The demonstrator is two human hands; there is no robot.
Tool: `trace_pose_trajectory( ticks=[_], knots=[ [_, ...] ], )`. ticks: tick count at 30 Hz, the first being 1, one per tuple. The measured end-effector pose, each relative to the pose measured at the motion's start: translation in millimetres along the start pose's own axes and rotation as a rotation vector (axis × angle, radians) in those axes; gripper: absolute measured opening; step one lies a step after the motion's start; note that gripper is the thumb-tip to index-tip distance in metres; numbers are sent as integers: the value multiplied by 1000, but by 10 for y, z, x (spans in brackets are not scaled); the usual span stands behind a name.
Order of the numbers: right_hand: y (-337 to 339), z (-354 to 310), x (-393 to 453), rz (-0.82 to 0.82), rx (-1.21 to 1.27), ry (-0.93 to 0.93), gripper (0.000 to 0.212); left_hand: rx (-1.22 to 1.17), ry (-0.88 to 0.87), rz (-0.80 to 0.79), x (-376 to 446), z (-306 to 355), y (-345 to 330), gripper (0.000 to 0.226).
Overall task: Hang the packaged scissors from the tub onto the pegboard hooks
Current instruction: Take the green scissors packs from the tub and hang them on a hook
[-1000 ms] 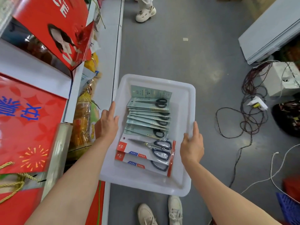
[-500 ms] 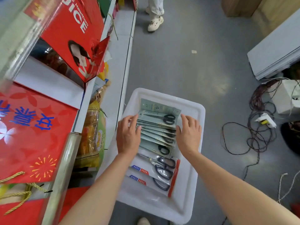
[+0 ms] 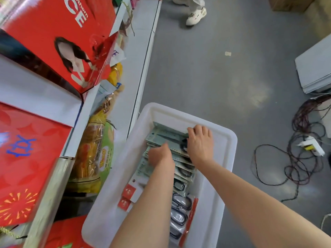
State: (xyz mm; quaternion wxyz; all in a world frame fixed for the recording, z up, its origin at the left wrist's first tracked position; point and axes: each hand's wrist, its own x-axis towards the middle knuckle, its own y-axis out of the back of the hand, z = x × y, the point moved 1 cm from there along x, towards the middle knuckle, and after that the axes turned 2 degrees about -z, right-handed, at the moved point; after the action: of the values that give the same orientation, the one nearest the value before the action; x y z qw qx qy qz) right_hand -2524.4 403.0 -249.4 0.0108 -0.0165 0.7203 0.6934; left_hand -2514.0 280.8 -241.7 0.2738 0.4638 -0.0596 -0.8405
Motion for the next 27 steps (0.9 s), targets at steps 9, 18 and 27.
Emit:
trace_pose_trajectory(
  ticks=[9, 18, 27],
  knots=[
    [10, -106, -133, 37, 152, 140, 19, 84, -12, 80, 31, 76, -31, 34],
    [94, -324, -114, -404, 423, -67, 36, -39, -32, -110, 202, -267, 219, 12],
    [432, -324, -187, -441, 885, -386, 71, -306, -55, -372, -81, -354, 562, 33]
  ],
)
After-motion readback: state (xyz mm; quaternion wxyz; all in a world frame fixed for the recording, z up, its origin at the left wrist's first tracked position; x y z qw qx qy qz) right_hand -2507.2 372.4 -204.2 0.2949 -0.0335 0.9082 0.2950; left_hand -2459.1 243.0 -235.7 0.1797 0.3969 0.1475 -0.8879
